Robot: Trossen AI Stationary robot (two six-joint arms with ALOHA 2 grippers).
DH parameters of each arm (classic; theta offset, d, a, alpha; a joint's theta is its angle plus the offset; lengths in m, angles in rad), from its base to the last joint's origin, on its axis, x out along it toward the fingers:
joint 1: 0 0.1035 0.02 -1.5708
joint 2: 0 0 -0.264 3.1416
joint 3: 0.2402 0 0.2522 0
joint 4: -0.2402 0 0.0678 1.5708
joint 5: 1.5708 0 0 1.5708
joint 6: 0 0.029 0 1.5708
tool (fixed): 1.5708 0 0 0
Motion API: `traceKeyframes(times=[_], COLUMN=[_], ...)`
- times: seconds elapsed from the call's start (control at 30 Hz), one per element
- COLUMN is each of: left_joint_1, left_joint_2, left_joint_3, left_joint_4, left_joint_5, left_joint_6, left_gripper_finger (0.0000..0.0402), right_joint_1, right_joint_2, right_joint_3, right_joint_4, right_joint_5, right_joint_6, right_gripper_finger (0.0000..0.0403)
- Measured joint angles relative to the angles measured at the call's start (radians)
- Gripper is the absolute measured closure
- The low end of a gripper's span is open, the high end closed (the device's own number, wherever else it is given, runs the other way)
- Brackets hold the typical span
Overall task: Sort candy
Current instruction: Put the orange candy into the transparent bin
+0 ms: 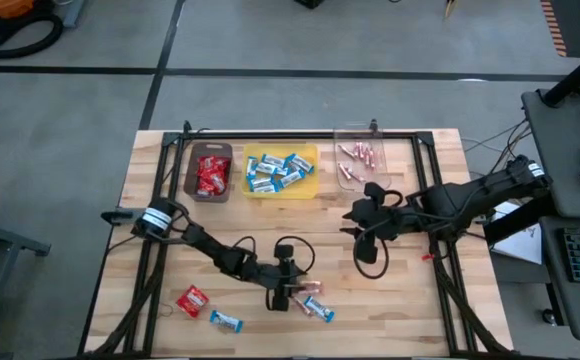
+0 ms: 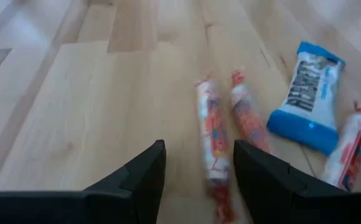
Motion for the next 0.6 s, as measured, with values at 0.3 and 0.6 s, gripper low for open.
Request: traceKeyframes(times=[0.3,0.6], left_joint_1=[0.004,0.006], left_joint_2=[-0.008,-0.012], left_joint_3=[0.000,-0.001], left_joint_4=[-0.039,-0.077], left_joint_5=[-0.019,-0.021], left_joint_6=[0.005,0.029], left_gripper_finger=[0.0248,0.0357], right_joint_1=[0.000,0.000], right_joint_2=[0.000,0.000], right_joint_3=[-0.063,-0.153], right_joint_4=[0.060,0.159], right_joint_5=[0.000,0.000], right_joint_6=[0.003,-0.006], right_gripper_finger=[0.0260,0.0261])
